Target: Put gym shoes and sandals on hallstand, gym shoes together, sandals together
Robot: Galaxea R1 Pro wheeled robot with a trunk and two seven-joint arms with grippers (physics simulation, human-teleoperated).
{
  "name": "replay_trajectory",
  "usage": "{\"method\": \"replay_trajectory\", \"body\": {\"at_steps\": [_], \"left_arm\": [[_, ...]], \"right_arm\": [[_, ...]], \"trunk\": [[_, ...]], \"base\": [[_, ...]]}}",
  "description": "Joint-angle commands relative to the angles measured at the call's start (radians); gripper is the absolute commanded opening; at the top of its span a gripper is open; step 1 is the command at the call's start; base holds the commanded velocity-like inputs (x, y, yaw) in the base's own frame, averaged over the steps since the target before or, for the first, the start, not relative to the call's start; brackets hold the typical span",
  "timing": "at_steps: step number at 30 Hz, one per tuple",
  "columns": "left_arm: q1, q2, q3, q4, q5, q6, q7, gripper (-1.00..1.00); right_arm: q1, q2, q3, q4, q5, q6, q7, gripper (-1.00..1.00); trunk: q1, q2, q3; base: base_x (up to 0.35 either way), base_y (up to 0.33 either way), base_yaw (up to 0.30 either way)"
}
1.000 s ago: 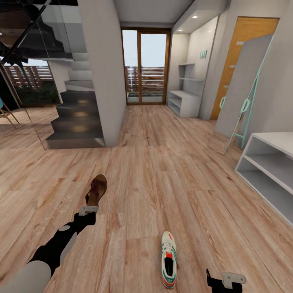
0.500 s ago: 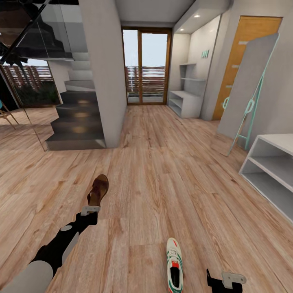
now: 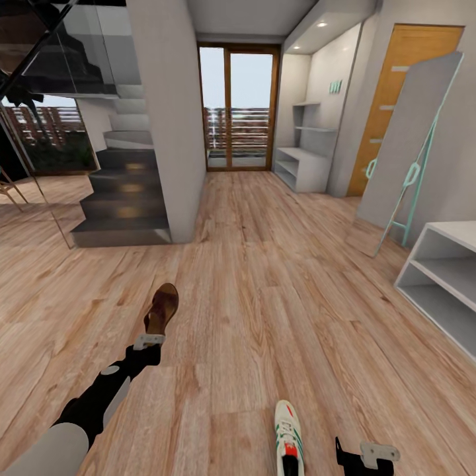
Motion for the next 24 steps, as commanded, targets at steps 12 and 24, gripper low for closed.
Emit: {"method": "replay_trajectory", "body": {"at_steps": [12, 24], "left_arm": [[-0.004, -0.003, -0.006, -0.023, 0.006, 0.021, 0.001, -1.0], [-0.019, -0.006, -0.007, -0.058, 0.007, 0.019, 0.0, -1.0]], "right_arm": [[-0.043, 0.101, 0.001, -0.127, -0.003, 0.21, -0.003, 1.0], [-0.106, 0.179, 0.001, -0.186, -0.004, 0.511, -0.005, 1.0]], "trunk": [[0.0, 0.0, -0.001], [0.0, 0.0, -0.001]], "base": [[0.005, 0.001, 0.0], [0.0, 0.0, 0.0]]}}
